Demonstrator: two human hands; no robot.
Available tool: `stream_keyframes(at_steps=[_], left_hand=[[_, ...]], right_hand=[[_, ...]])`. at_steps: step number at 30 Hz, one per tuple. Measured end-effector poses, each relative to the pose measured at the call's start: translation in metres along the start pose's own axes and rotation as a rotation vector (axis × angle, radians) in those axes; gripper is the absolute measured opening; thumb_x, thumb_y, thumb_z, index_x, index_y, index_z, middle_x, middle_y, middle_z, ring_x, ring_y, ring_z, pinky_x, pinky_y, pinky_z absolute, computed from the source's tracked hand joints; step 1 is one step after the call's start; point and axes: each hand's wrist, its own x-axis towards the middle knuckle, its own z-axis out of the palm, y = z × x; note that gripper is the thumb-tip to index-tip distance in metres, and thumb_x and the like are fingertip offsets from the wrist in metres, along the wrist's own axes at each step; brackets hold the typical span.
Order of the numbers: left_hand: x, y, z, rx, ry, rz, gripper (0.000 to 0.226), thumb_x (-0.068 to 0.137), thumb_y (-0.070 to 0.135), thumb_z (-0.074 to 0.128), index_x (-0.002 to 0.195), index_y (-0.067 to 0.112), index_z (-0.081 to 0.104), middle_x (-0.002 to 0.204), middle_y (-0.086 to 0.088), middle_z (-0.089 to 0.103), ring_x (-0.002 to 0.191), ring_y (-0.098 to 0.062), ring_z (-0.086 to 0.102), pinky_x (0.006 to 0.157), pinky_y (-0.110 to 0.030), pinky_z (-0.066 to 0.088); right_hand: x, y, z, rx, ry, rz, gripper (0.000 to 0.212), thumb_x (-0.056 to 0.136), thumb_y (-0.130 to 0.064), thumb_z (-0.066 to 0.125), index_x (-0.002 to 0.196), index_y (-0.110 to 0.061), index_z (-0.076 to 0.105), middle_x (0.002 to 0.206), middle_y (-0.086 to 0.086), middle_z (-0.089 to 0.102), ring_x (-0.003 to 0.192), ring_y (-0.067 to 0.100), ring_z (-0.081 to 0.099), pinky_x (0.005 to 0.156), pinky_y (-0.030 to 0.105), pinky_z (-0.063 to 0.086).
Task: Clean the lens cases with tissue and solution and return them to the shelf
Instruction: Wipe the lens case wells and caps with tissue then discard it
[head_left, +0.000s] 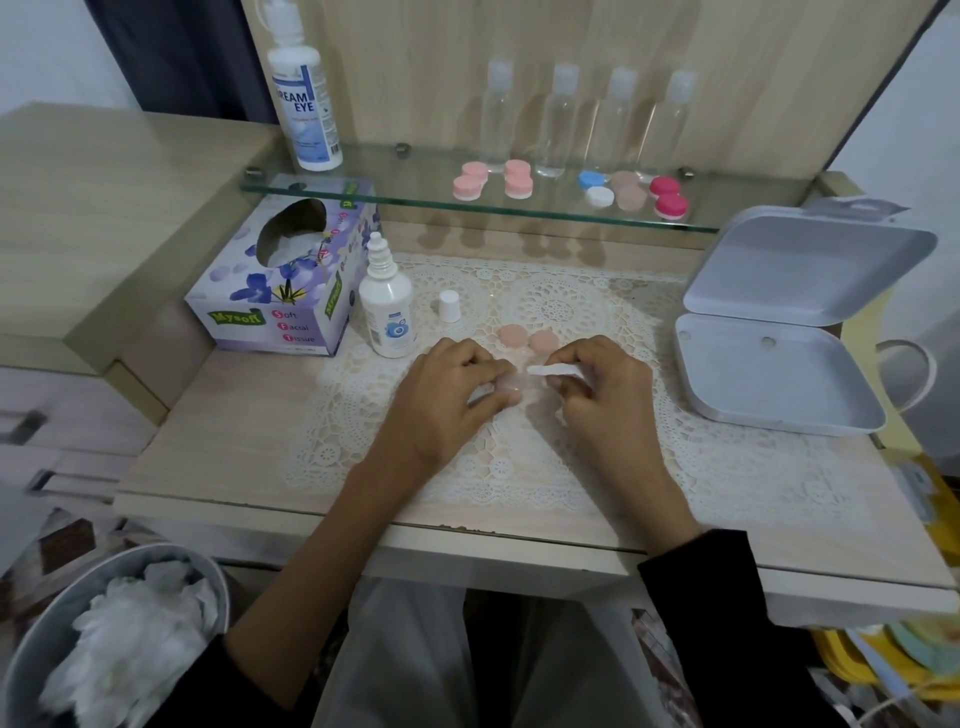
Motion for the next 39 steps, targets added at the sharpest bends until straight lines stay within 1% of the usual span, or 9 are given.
stream_keyframes(at_steps=[4,7,12,18,23,29,32,36,39], left_hand=[[0.000,-0.002,-0.002,-0.043,0.031,-0.008,0.041,0.083,0.043,0.059,0.113,0.017,0.069,0.096,0.003,0.065,0.090,-0.010,0.053,0.079,-0.027,0.044],[0.000,0.001,-0.003,-0.048,0.051,0.009,0.043,0.084,0.047,0.056,0.111,0.017,0.069,0.088,0.004,0.068,0.083,-0.011,0.057,0.073,-0.028,0.047],[-0.002,0.004,-0.006,-0.056,0.076,0.056,0.027,0.088,0.033,0.055,0.097,0.013,0.069,0.075,0.007,0.062,0.070,-0.012,0.050,0.061,-0.027,0.040],[0.000,0.003,-0.005,-0.092,0.082,0.043,0.034,0.084,0.038,0.056,0.093,0.010,0.072,0.073,-0.001,0.066,0.070,-0.018,0.055,0.064,-0.037,0.044],[-0.002,0.003,-0.008,-0.116,0.110,0.066,0.035,0.086,0.031,0.053,0.108,0.011,0.070,0.083,-0.004,0.071,0.074,-0.017,0.057,0.066,-0.035,0.045],[-0.001,0.006,-0.007,-0.128,0.138,0.041,0.039,0.080,0.039,0.060,0.098,0.007,0.073,0.079,-0.001,0.071,0.074,-0.014,0.059,0.068,-0.036,0.048],[-0.001,0.007,-0.008,-0.151,0.163,0.021,0.029,0.080,0.031,0.067,0.098,0.009,0.073,0.080,0.002,0.070,0.075,-0.010,0.059,0.070,-0.035,0.049],[-0.003,0.006,-0.008,-0.118,0.197,0.016,0.031,0.081,0.027,0.061,0.103,0.007,0.072,0.082,-0.004,0.071,0.074,-0.020,0.062,0.066,-0.039,0.052],[-0.002,0.008,-0.009,-0.164,0.193,-0.016,0.028,0.078,0.024,0.069,0.102,0.009,0.072,0.079,-0.003,0.071,0.074,-0.019,0.062,0.069,-0.042,0.052]], right_hand=[[0.001,0.002,-0.006,-0.014,0.052,0.014,0.025,0.073,0.010,0.061,0.085,-0.011,0.070,0.084,0.000,0.063,0.082,0.016,0.062,0.072,0.031,0.049],[-0.002,-0.005,-0.004,-0.023,0.083,-0.132,0.030,0.073,0.012,0.059,0.090,-0.011,0.070,0.091,-0.001,0.064,0.088,0.012,0.061,0.077,0.031,0.051],[-0.011,-0.019,0.011,-0.016,-0.067,-0.308,0.015,0.079,-0.007,0.065,0.091,-0.010,0.072,0.089,0.001,0.061,0.086,0.019,0.059,0.073,0.040,0.048],[-0.007,-0.012,0.005,-0.014,-0.036,-0.197,0.014,0.082,-0.006,0.065,0.093,-0.009,0.073,0.091,0.001,0.063,0.092,0.016,0.059,0.077,0.033,0.047],[-0.009,-0.016,0.007,0.030,-0.118,-0.290,0.028,0.084,-0.029,0.058,0.096,-0.009,0.074,0.089,0.003,0.064,0.088,0.018,0.060,0.074,0.032,0.048],[-0.005,-0.006,0.003,0.018,0.014,-0.196,0.020,0.075,0.000,0.063,0.092,-0.007,0.072,0.091,0.001,0.064,0.091,0.019,0.060,0.077,0.037,0.049],[-0.003,-0.005,0.000,0.041,0.023,-0.203,0.021,0.074,0.000,0.062,0.091,-0.006,0.073,0.090,0.002,0.065,0.090,0.020,0.062,0.076,0.039,0.050],[-0.009,-0.009,0.003,0.038,-0.058,-0.203,0.016,0.075,-0.002,0.067,0.088,-0.008,0.073,0.085,0.000,0.063,0.085,0.018,0.060,0.071,0.037,0.048],[-0.006,-0.006,0.000,0.076,0.016,-0.152,0.017,0.073,-0.003,0.065,0.088,-0.008,0.073,0.086,0.000,0.063,0.085,0.016,0.061,0.071,0.031,0.047]])
